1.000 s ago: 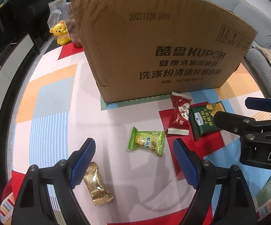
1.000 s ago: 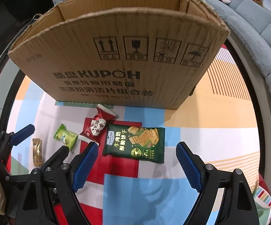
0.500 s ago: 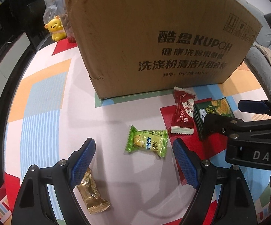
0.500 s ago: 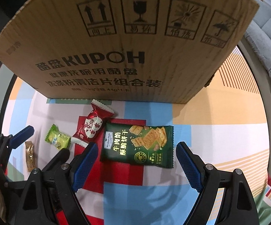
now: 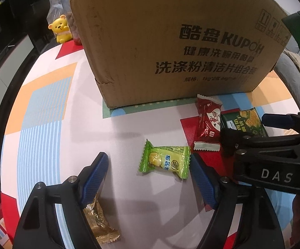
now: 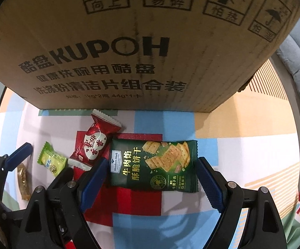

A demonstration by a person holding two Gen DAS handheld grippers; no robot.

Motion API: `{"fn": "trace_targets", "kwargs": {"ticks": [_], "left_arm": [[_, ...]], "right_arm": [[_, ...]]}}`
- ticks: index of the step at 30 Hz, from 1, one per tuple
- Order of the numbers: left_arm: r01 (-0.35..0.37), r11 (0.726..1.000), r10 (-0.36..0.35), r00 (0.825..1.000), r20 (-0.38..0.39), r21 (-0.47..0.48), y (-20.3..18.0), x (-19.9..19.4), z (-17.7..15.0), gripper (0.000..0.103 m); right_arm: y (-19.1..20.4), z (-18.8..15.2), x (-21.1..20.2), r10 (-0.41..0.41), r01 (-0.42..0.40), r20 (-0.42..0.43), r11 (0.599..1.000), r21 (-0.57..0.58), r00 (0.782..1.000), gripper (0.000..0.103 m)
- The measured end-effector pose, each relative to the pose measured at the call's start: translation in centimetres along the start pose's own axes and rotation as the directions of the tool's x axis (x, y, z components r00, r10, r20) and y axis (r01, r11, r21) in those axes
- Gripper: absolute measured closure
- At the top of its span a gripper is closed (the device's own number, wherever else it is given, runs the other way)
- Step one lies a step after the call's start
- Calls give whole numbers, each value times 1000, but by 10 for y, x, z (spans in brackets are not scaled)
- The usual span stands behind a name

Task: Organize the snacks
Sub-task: 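Lower left tool onto green candy while right tool lowers onto green cracker packet, then close left tool on green candy while right tool closes on cracker packet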

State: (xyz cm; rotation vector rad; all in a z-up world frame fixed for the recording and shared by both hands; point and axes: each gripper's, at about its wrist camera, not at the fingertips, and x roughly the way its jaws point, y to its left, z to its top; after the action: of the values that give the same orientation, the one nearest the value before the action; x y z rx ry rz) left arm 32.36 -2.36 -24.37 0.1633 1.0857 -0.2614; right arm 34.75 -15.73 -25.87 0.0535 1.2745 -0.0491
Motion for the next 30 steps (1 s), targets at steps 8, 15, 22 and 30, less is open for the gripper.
{"fn": "trace_targets", "kwargs": {"ticks": [8,15,22,30], "left_arm": [[8,1000,-8,1000,25,13,-2,-3,-7,36],[24,999,-25,999,36,37,-8,-4,-13,54],[19,997,-23,999,49,76,-16,-8,-14,69],[12,998,-15,999,45,68,-23,-13,-13,71]], "right_arm": [[-1,-8,3,-1,1,9,1000,3,1000,16],[-11,-13,3,21,-21,9,1000,5,1000,19],[-12,-18,0,28,-28,10,1000,3,1000,25],[-19,-16,-17,37,-37,14,999,1,999,29]]}}
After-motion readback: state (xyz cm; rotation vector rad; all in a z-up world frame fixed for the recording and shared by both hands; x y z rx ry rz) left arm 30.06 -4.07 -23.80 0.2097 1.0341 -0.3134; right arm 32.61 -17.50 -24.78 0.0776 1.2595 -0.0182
